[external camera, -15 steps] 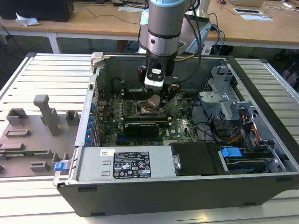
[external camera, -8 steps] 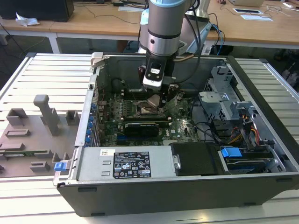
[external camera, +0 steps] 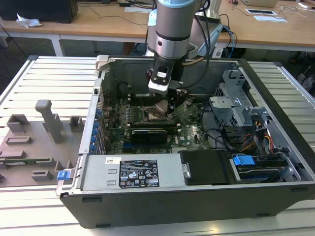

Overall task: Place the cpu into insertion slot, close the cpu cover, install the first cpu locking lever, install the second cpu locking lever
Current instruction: 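Place the cpu into insertion slot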

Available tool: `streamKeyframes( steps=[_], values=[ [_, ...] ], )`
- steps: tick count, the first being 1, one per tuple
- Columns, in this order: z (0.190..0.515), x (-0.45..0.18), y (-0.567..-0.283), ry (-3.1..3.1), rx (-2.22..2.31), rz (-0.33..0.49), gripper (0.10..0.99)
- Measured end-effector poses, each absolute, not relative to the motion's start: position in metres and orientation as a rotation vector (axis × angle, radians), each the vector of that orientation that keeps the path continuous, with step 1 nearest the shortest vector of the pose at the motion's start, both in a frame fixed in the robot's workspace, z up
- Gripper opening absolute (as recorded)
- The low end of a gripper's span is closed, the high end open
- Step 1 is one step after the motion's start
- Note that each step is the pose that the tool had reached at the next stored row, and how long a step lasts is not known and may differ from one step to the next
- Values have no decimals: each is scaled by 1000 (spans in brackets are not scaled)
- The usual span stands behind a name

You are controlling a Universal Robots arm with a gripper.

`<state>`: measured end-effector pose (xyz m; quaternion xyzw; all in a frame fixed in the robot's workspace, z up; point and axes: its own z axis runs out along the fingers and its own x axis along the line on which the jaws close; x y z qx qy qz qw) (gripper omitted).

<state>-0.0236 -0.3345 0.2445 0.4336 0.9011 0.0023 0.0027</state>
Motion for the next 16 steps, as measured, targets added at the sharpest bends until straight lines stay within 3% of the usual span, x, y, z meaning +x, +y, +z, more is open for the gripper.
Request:
streamKeyframes(
  steps=[16],
  values=[
    [244, -24, -334, 2743, 1520, 7, 545]
  ],
)
